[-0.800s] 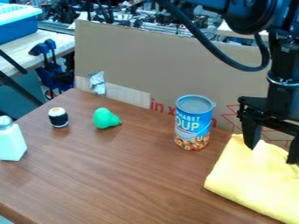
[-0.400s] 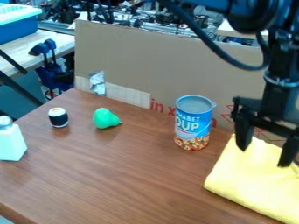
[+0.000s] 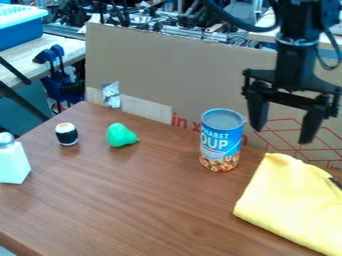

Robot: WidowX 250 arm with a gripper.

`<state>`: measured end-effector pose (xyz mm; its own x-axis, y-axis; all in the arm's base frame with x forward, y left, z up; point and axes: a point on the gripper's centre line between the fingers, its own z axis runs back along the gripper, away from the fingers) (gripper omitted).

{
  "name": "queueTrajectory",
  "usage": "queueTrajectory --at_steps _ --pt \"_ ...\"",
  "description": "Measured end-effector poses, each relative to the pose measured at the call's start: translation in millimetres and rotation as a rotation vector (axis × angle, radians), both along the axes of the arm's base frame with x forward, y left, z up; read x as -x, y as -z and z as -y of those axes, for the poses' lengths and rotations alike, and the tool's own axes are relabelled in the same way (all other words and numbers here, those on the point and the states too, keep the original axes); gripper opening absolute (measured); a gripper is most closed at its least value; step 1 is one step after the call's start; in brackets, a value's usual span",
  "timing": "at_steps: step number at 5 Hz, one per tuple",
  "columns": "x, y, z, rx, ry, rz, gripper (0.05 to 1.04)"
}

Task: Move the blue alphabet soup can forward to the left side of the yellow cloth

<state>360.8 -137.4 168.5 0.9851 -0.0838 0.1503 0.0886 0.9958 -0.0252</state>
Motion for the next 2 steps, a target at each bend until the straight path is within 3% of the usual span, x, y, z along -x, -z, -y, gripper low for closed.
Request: queueTrajectory --at_steps 1,2 --pt "-9.5 -14.7 -23.5 0.000 -0.046 0.006 1.000" --pt "-16.8 -16.1 -48.4 -0.043 -0.045 0.021 1.000"
